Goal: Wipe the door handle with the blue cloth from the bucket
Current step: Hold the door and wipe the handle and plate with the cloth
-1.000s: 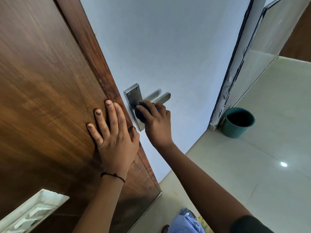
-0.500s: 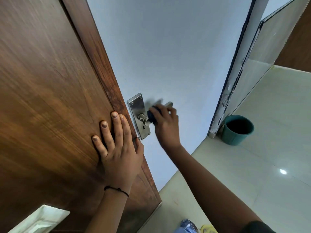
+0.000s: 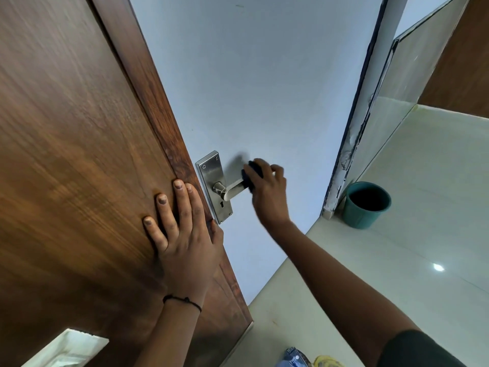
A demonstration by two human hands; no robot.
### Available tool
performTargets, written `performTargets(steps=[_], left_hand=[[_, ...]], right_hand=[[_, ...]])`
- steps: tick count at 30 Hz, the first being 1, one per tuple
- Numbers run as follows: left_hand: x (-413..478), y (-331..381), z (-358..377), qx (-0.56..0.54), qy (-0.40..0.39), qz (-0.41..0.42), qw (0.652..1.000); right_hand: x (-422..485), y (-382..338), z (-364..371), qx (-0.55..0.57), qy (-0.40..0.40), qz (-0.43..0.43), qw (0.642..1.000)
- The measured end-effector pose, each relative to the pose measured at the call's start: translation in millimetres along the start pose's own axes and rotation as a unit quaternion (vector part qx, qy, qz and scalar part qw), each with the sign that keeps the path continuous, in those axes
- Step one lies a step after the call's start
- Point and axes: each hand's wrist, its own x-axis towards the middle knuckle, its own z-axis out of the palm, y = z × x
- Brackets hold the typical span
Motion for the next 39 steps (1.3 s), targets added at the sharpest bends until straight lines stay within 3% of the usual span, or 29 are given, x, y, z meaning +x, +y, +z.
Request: performTargets(steps=[10, 13, 16, 18, 20, 23, 26, 29, 34, 39], left_hand=[[-1, -2, 0, 0.021, -0.01, 0.009, 1.0], [0, -1, -1, 0.0, -0.01, 0.004, 1.0], [1, 0, -2, -0.006, -0.007, -0.002, 1.0], [1, -1, -2, -0.004, -0.01, 0.0, 1.0], [0, -1, -3, -0.001, -0.015, 0.004, 1.0], [0, -1, -2, 0.004, -0.019, 0.01, 1.0], [1, -2, -3, -0.002, -0.025, 0.01, 1.0], [0, -2, -4, -0.008, -0.029, 0.013, 0.999], [0, -3, -6, -0.02, -0.033, 0.013, 0.999], [0, -3, -6, -0.009, -0.037, 0.013, 0.999]], right_hand=[[-20, -24, -1, 0.014, -0.04, -0.061, 0.997], [-5, -9, -1, 0.065, -0.005, 0.034, 0.997], [7, 8, 6, 0.102, -0.031, 0.123, 0.987], [13, 18, 8, 0.184, -0.028, 0.225, 0.956], [13, 22, 4, 0.302, -0.005, 0.331, 0.894], [2, 7, -3, 0.417, 0.07, 0.384, 0.821], [-12, -18, -2, 0.427, 0.102, 0.378, 0.815], [-29, -46, -3, 0.432, 0.073, 0.341, 0.832], [-54, -65, 3, 0.404, 0.004, 0.217, 0.889], [-15, -26, -1, 0.459, 0.071, 0.304, 0.832]])
